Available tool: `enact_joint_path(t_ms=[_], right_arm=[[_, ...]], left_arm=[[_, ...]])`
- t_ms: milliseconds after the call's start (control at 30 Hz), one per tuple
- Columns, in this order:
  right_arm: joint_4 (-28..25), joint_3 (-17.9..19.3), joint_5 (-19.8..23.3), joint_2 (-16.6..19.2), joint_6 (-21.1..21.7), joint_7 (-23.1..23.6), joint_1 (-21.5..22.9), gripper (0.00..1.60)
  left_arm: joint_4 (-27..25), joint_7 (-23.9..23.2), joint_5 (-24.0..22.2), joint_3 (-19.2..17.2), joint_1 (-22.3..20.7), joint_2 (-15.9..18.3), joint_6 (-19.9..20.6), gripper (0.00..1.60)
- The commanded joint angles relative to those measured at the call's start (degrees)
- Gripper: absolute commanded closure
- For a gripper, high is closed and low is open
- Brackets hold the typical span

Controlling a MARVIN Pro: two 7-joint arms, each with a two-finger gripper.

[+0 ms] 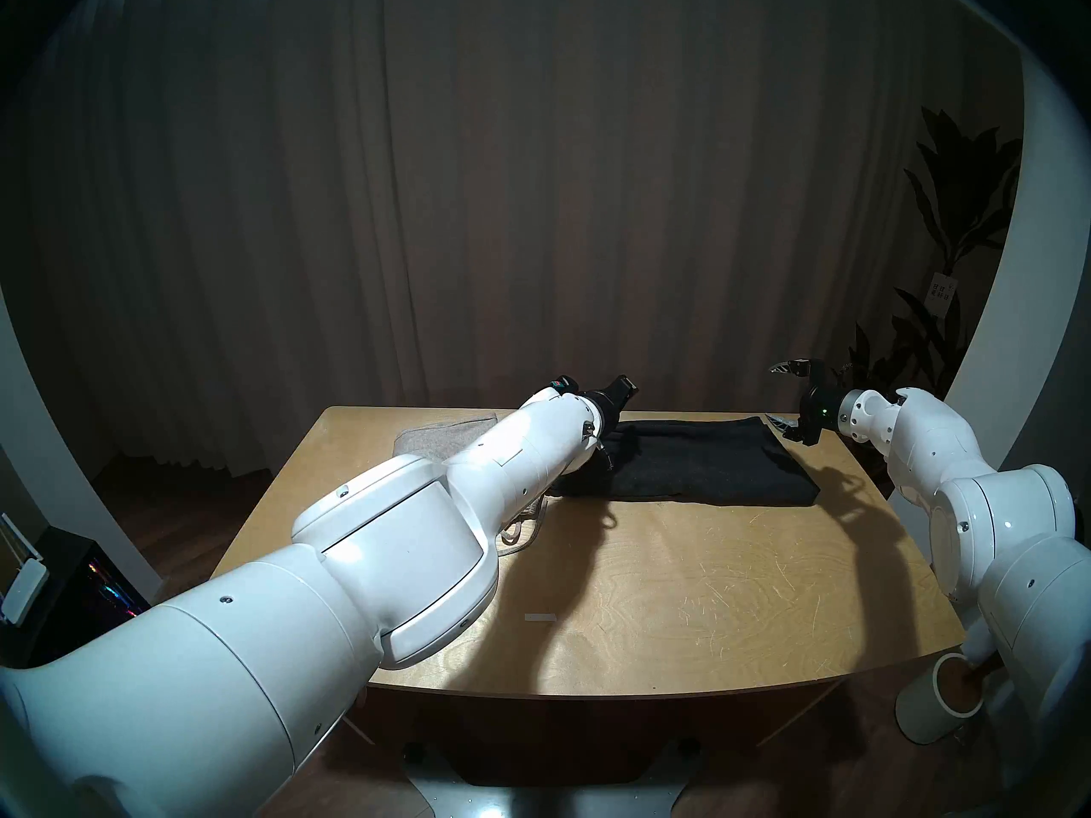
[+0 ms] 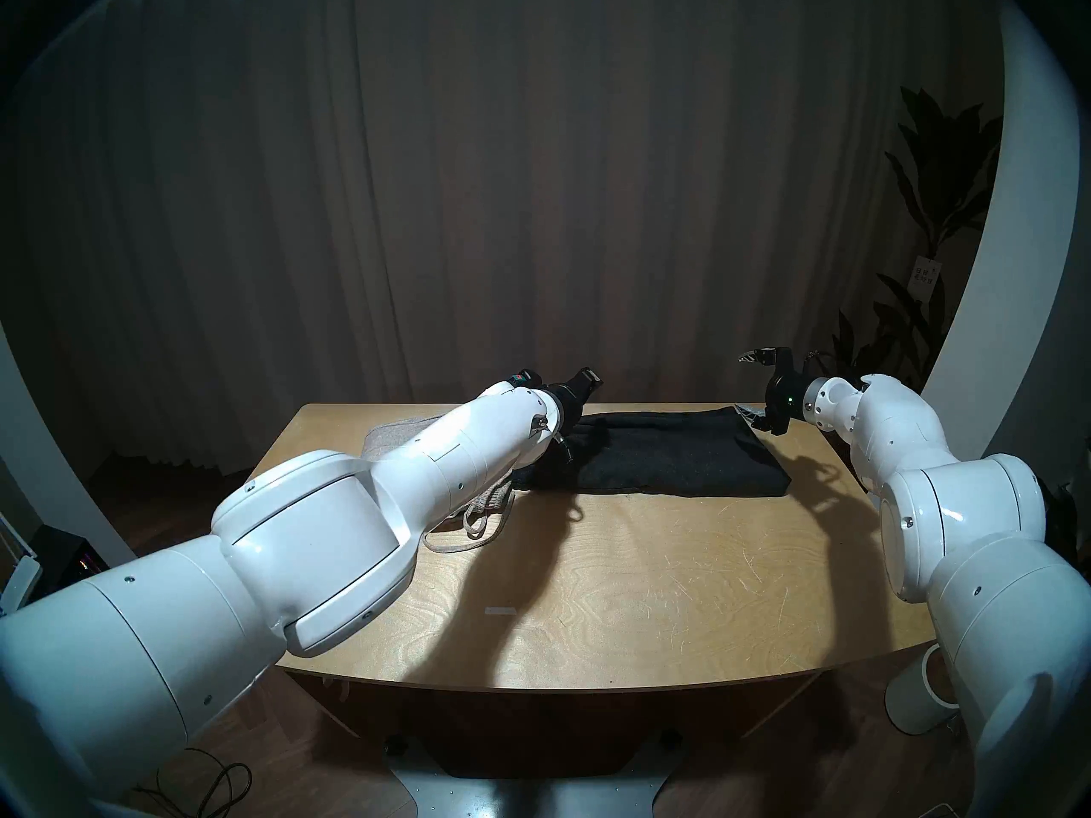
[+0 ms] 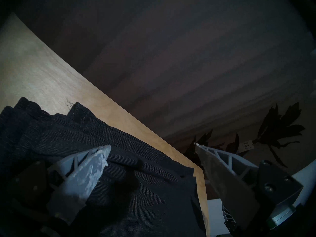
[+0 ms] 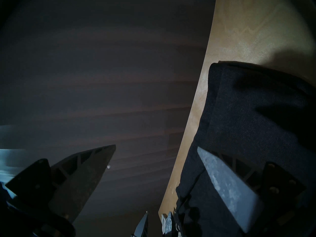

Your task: Fold pants twice and stack them

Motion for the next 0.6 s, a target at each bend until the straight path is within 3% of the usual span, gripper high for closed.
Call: enact_joint_path(t_ms=[0, 567], right_arm=[[-1.7, 1.5, 1.6, 5.0, 4.3, 2.3, 0.5, 0.0], [0.7, 3.6, 3.0, 8.8, 4.3, 2.8, -3.2, 0.0]], left_arm=[[-1.7, -3.6, 1.5, 1.4, 0.1, 1.3, 0.5, 0.0], [-0.8, -5.4, 2.1, 0.3, -1.5, 8.9, -1.3, 0.0]])
